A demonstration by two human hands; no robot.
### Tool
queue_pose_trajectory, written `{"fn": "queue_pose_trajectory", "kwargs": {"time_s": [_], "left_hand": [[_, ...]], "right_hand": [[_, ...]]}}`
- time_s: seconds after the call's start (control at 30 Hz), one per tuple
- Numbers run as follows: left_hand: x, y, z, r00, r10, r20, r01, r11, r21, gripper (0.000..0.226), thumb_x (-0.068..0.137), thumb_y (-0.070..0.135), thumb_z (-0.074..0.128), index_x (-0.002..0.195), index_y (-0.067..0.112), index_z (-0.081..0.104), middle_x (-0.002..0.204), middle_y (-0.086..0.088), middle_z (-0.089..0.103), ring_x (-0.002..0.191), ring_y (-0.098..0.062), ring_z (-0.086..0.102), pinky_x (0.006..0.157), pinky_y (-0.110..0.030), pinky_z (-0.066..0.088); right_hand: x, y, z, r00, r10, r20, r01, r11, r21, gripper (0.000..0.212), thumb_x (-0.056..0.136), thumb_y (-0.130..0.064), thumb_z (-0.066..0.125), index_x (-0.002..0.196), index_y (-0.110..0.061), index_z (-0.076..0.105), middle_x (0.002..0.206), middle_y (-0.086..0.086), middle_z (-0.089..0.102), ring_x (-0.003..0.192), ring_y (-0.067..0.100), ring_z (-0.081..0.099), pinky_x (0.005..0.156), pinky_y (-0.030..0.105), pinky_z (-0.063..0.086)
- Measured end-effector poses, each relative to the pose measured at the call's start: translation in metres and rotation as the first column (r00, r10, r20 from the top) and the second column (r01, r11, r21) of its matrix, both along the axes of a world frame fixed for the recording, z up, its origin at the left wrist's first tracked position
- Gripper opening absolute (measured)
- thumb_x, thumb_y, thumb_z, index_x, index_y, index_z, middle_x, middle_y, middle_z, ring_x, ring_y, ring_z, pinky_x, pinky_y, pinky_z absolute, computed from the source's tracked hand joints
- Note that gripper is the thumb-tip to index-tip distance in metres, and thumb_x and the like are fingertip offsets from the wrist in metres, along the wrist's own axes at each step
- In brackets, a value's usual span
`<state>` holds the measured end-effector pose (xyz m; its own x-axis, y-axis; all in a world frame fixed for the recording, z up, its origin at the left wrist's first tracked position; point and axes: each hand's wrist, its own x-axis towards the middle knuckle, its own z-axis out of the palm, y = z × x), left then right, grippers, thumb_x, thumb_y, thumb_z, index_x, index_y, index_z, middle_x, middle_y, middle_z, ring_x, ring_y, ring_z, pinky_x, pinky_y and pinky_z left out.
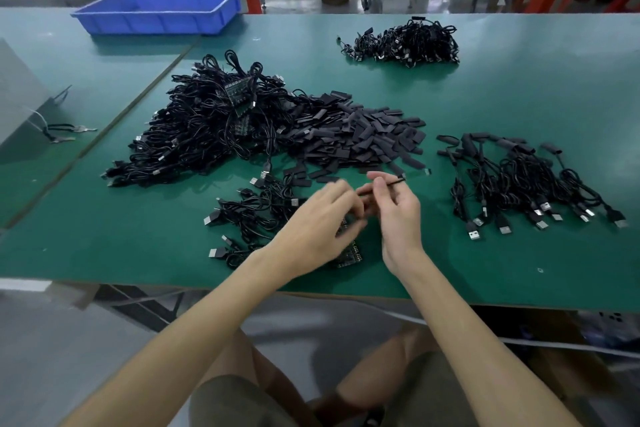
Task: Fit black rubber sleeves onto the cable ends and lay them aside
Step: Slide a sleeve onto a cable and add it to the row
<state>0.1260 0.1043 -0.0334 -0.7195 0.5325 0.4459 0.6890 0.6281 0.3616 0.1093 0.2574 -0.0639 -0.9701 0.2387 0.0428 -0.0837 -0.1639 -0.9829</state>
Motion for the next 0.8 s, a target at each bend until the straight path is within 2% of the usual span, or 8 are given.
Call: {"fn": "queue_pose_trajectory", "kwargs": {"time_s": [0.07,0.13,0.23,0.37,0.53,0.7,0.8], "left_hand": [[0.003,-0.007,-0.008,0.992,-0.117,-0.046,0.11,0.985,-0.134,0.008,0.097,0.018,0.065,0.099,0.011,0.066,0.103,-0.001,0.06,0.096,-0.022,0.055,0.092,-0.039,0.048],[0.007,-0.011,-0.013,0.973,-0.201,-0.114,0.174,0.962,-0.208,0.013,0.099,0.02,0.06,0.103,0.014,0.071,0.106,0.001,0.064,0.101,-0.021,0.058,0.1,-0.035,0.045],[0.011,-0.02,-0.012,0.97,-0.216,-0.113,0.188,0.958,-0.218,0.017,0.101,0.023,0.056,0.106,0.016,0.071,0.107,0.003,0.066,0.104,-0.019,0.059,0.104,-0.033,0.044],[0.009,-0.036,-0.011,0.967,-0.202,-0.153,0.163,0.958,-0.237,0.021,0.104,0.023,0.054,0.099,0.013,0.071,0.108,0.003,0.068,0.11,-0.019,0.063,0.107,-0.034,0.043],[0.011,-0.061,-0.009,0.979,-0.134,-0.153,0.093,0.964,-0.249,0.026,0.105,0.026,0.052,0.088,0.014,0.069,0.101,0.005,0.067,0.102,-0.018,0.063,0.091,-0.033,0.048],[0.001,-0.093,-0.002,0.994,0.012,-0.111,-0.045,0.955,-0.293,0.03,0.105,0.028,0.049,0.082,0.016,0.064,0.09,0.006,0.062,0.083,-0.017,0.057,0.078,-0.032,0.049],[-0.008,-0.105,0.001,0.987,0.094,-0.13,-0.134,0.925,-0.354,0.034,0.105,0.031,0.048,0.074,0.018,0.058,0.079,0.008,0.054,0.077,-0.015,0.05,0.075,-0.031,0.045]], "right_hand": [[0.0,0.0,-0.001,0.999,-0.053,0.007,0.053,0.998,-0.046,0.016,0.109,-0.016,0.05,0.11,-0.011,0.065,0.081,-0.001,0.074,0.074,0.011,0.065,0.068,0.024,0.052],[-0.001,0.0,-0.001,0.996,-0.093,0.003,0.093,0.993,-0.066,0.015,0.11,-0.014,0.049,0.109,-0.012,0.064,0.077,-0.003,0.073,0.07,0.009,0.062,0.064,0.022,0.049],[0.0,0.001,0.0,0.993,-0.117,0.007,0.117,0.985,-0.13,0.012,0.109,-0.013,0.05,0.112,-0.013,0.061,0.073,-0.004,0.071,0.064,0.007,0.058,0.059,0.019,0.046],[0.003,0.0,0.003,0.992,-0.127,0.019,0.128,0.979,-0.159,0.007,0.109,-0.012,0.051,0.113,-0.014,0.056,0.067,-0.004,0.067,0.057,0.006,0.05,0.054,0.018,0.042],[0.002,0.0,0.006,0.991,-0.124,0.06,0.133,0.974,-0.182,0.01,0.111,-0.016,0.048,0.114,-0.015,0.057,0.064,-0.007,0.063,0.055,0.006,0.046,0.057,0.019,0.04],[0.003,-0.001,0.006,0.998,-0.043,0.048,0.046,0.997,-0.065,0.024,0.112,-0.026,0.043,0.114,-0.012,0.062,0.062,-0.005,0.062,0.053,0.008,0.045,0.056,0.019,0.041],[0.003,-0.002,0.007,0.999,-0.023,0.035,0.024,0.999,-0.023,0.028,0.112,-0.029,0.042,0.109,-0.012,0.065,0.059,-0.004,0.061,0.051,0.007,0.045,0.053,0.018,0.04]]}}
